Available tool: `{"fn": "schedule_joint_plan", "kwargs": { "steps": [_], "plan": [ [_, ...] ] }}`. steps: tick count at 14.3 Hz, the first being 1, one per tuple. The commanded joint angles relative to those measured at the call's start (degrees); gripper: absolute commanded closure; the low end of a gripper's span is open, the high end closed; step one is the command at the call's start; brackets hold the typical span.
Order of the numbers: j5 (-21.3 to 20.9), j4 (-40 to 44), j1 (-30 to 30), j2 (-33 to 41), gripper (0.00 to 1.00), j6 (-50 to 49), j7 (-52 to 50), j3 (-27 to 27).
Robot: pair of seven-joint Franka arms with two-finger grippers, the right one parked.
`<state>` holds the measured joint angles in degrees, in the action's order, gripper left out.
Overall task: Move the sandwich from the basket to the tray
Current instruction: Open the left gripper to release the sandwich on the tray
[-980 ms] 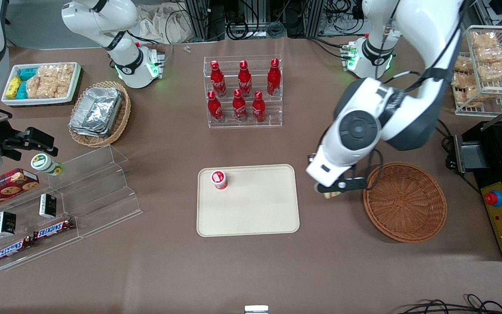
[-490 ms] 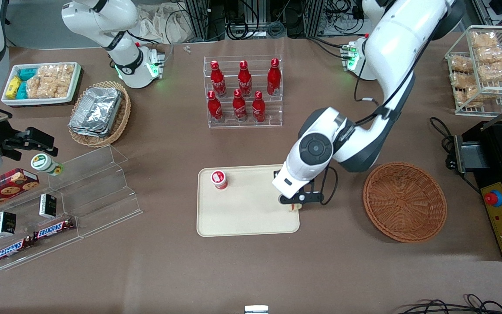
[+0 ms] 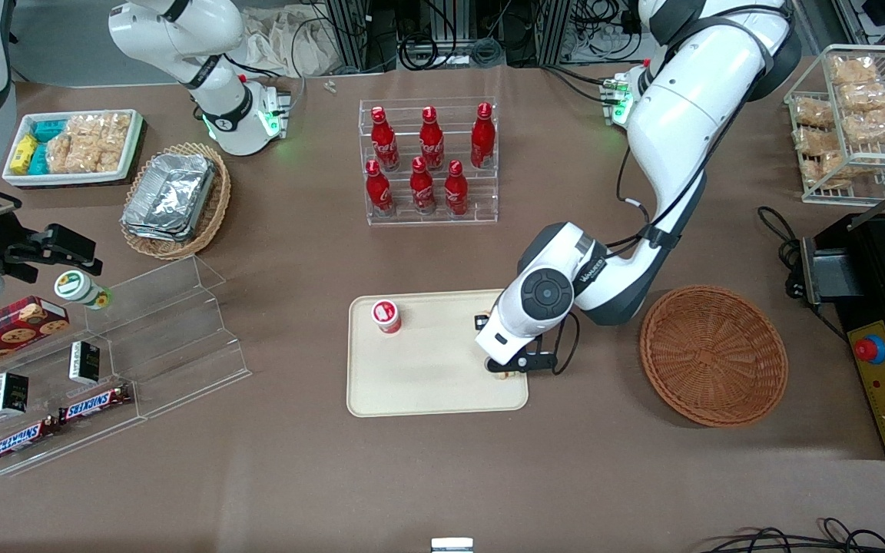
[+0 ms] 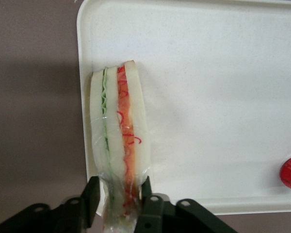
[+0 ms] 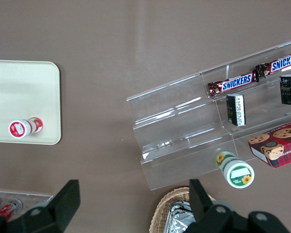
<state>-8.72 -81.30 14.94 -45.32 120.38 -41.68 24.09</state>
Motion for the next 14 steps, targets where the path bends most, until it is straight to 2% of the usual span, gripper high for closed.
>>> {"fn": "schedule_joint_plan", "kwargs": {
  "steps": [1, 5, 7, 10, 14],
  "plan": [
    [0.44, 1.58, 0.01, 0.67, 0.01, -2.77, -0.59, -0.01],
    [7.21, 4.91, -5.52, 5.75, 0.01, -16.27, 1.06, 0.08],
    [7.31, 5.45, -8.16, 10.40, 0.01, -25.07, 5.97, -0.19],
    [7.05, 5.27, -14.92, 15.42, 0.01, -32.90, 13.79, -0.28],
    [4.42, 5.36, -23.44, 21.23, 0.01, -38.01, 21.02, -0.80]
  ]
}}
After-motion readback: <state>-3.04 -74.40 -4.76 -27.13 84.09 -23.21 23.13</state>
